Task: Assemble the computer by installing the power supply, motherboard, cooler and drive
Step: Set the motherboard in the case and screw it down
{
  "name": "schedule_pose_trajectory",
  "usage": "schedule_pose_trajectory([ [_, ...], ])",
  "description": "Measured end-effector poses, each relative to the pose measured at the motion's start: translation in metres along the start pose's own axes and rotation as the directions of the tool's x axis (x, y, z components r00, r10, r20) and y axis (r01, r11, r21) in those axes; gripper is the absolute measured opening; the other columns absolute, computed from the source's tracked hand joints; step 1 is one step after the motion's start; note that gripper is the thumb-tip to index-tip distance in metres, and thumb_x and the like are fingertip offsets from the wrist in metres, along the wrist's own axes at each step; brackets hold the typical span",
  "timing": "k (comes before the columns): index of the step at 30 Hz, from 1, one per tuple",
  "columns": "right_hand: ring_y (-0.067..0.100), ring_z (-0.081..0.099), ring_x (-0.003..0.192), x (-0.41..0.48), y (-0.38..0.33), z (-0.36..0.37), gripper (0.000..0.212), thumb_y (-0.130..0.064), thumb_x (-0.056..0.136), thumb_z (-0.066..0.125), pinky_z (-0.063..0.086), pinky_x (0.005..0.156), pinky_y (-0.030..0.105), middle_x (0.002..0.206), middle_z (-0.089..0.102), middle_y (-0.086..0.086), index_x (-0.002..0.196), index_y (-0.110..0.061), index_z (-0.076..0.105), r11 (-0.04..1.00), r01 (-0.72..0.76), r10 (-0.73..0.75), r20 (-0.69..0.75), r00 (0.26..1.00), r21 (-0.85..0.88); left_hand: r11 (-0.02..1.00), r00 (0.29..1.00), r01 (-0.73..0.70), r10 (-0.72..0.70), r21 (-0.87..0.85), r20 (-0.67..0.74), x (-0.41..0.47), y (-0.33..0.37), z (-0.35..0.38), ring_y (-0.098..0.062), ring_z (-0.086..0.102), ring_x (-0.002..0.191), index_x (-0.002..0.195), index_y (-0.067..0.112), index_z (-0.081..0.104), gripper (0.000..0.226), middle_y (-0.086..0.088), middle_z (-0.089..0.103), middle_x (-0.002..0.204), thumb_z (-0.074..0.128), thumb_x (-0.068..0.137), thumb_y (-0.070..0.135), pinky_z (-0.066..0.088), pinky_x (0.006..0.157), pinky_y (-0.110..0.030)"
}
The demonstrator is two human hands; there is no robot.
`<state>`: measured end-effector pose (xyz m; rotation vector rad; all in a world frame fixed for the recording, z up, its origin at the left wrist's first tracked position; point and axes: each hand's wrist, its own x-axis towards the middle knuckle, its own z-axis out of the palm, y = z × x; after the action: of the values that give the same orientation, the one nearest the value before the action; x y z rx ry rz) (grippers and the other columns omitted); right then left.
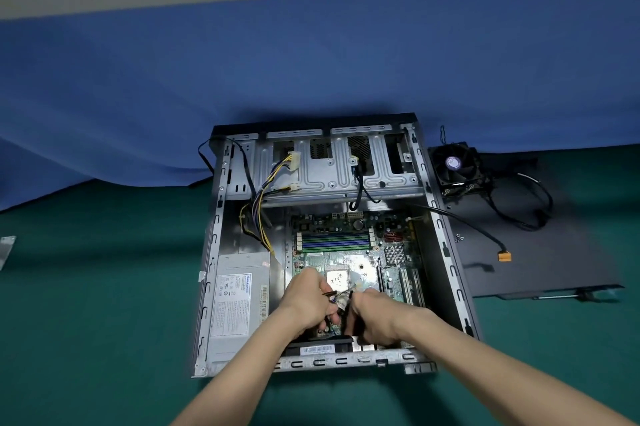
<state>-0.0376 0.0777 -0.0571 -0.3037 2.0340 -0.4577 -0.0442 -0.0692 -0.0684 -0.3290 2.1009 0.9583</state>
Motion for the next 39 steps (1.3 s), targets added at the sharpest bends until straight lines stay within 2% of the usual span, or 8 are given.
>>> schedule_pose_trajectory([
  [7, 0.013, 0.063, 0.109, -0.034, 0.012, -0.02, 0.034, 0.003, 0.091, 0.056, 0.048, 0.099, 0.024, 0.12, 0.067, 0.002, 0.12, -0.013, 0.067, 0.973, 0.102, -0.116, 0.057, 0.992, 0.207, 0.99, 1.0, -0.003, 0.004, 0.14, -0.008, 0.005, 0.013, 0.002, -0.025, 0.066, 0.072, 0.112, 0.011, 0.043, 0.032, -0.006, 0.067, 0.077, 0.045, 0.085, -0.005, 0.051, 0.069, -0.043],
  [9, 0.01, 0.065, 0.094, -0.05, 0.022, -0.034, 0.026, -0.013, 0.093, 0.06, 0.052, 0.093, 0.03, 0.109, 0.07, -0.002, 0.117, -0.017, 0.068, 0.974, 0.187, -0.151, -0.256, 0.955, 0.125, 0.943, 0.997, -0.048, 0.064, 0.33, -0.038, 0.007, 0.021, 0.002, -0.024, 0.061, 0.088, 0.126, 0.013, 0.036, 0.047, -0.001, 0.063, 0.091, 0.059, 0.085, 0.009, 0.049, 0.073, -0.038],
  [11, 0.013, 0.06, 0.085, -0.063, 0.038, -0.055, 0.02, -0.022, 0.091, 0.063, 0.05, 0.082, 0.032, 0.092, 0.066, -0.005, 0.11, -0.02, 0.07, 0.987, 0.145, -0.155, -0.709, 0.688, -0.075, 0.865, 0.984, -0.075, 0.144, 0.495, -0.103, 0.009, 0.033, 0.002, -0.023, 0.057, 0.093, 0.129, 0.015, 0.032, 0.068, -0.001, 0.058, 0.099, 0.075, 0.079, 0.035, 0.047, 0.077, -0.035],
  [12, 0.017, 0.055, 0.086, -0.067, 0.047, -0.066, 0.018, -0.02, 0.088, 0.067, 0.043, 0.079, 0.032, 0.088, 0.063, -0.005, 0.105, -0.017, 0.071, 0.983, 0.11, -0.182, -0.83, 0.528, -0.145, 0.799, 0.965, -0.076, 0.209, 0.597, -0.157, 0.013, 0.04, 0.002, -0.024, 0.056, 0.095, 0.128, 0.016, 0.032, 0.073, -0.004, 0.057, 0.103, 0.075, 0.076, 0.044, 0.046, 0.077, -0.035],
  [14, 0.026, 0.05, 0.091, -0.066, 0.067, -0.087, 0.018, -0.016, 0.084, 0.072, 0.028, 0.077, 0.033, 0.089, 0.064, -0.001, 0.102, -0.012, 0.072, 0.979, 0.032, -0.199, -0.899, 0.391, -0.203, 0.664, 0.901, -0.067, 0.361, 0.744, -0.24, 0.026, 0.053, 0.005, -0.03, 0.05, 0.112, 0.134, 0.018, 0.033, 0.072, -0.015, 0.048, 0.125, 0.068, 0.08, 0.049, 0.043, 0.091, -0.039],
  [18, 0.035, 0.047, 0.099, -0.04, 0.082, -0.099, 0.022, -0.016, 0.086, 0.07, 0.034, 0.081, 0.039, 0.105, 0.054, 0.015, 0.107, -0.009, 0.069, 0.989, 0.036, -0.148, -0.901, 0.408, -0.146, 0.678, 0.9, -0.211, 0.416, 0.704, -0.131, 0.056, 0.068, 0.016, -0.031, 0.034, 0.133, 0.143, 0.019, 0.033, 0.07, -0.015, 0.04, 0.14, 0.053, 0.086, 0.055, 0.028, 0.111, -0.045],
  [34, 0.029, 0.048, 0.101, -0.025, 0.086, -0.093, 0.017, -0.017, 0.091, 0.065, 0.042, 0.089, 0.042, 0.108, 0.046, 0.012, 0.101, -0.004, 0.067, 0.969, 0.245, -0.072, -0.935, 0.346, 0.016, 0.671, 0.843, -0.196, 0.488, 0.715, -0.226, 0.082, 0.072, 0.035, -0.033, 0.041, 0.126, 0.125, 0.011, 0.051, 0.046, -0.018, 0.042, 0.133, 0.061, 0.089, 0.038, 0.029, 0.108, -0.044],
  [39, 0.028, 0.047, 0.106, -0.026, 0.08, -0.091, 0.019, -0.017, 0.092, 0.063, 0.042, 0.094, 0.042, 0.114, 0.044, 0.013, 0.105, -0.004, 0.065, 0.971, 0.225, -0.016, -0.922, 0.387, 0.077, 0.672, 0.896, -0.176, 0.412, 0.719, -0.166, 0.077, 0.07, 0.038, -0.039, 0.021, 0.138, 0.142, 0.008, 0.029, 0.094, -0.023, 0.025, 0.147, 0.056, 0.076, 0.069, 0.017, 0.113, -0.053],
])
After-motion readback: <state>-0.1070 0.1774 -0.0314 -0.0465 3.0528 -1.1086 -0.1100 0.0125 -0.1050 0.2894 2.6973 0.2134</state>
